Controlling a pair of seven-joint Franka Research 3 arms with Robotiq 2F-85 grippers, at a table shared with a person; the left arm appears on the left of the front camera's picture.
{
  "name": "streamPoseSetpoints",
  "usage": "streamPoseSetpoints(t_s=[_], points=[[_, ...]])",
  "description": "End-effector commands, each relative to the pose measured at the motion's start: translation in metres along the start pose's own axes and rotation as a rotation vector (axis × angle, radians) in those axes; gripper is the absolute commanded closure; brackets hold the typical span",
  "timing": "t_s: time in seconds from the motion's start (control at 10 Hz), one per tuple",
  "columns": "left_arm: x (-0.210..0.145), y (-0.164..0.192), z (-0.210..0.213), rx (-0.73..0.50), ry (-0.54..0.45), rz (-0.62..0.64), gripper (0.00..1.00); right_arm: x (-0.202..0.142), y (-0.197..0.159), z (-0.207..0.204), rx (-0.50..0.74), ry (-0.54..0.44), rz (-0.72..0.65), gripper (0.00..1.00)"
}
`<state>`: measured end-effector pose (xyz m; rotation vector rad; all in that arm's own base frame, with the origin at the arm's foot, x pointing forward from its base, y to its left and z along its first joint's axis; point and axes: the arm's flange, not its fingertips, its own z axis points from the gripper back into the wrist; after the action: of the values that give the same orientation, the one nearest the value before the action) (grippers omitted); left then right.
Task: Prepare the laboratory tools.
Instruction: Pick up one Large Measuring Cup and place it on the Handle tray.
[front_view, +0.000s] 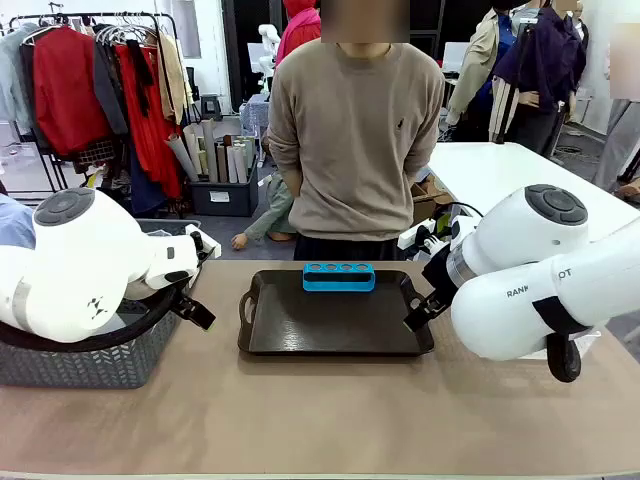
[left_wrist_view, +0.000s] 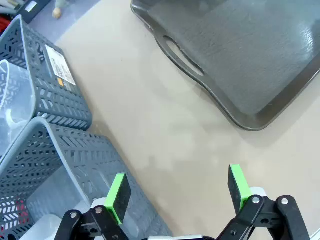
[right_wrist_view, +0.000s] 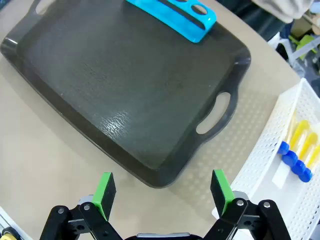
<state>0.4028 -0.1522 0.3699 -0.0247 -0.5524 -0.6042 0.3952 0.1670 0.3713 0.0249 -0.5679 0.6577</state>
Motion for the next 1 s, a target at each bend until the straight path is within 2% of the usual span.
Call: streamPoseSetpoints(t_s=[0.0, 0.9], points=[[0.0000, 0.0000, 0.0001, 0.000, 0.000, 0.000, 0.00, 0.0000, 0.0000, 0.0000, 0.000, 0.000, 0.000, 0.00], [0.0000, 0.0000, 0.0001, 0.000, 0.000, 0.000, 0.00, 0.0000, 0.0000, 0.0000, 0.000, 0.000, 0.000, 0.00]])
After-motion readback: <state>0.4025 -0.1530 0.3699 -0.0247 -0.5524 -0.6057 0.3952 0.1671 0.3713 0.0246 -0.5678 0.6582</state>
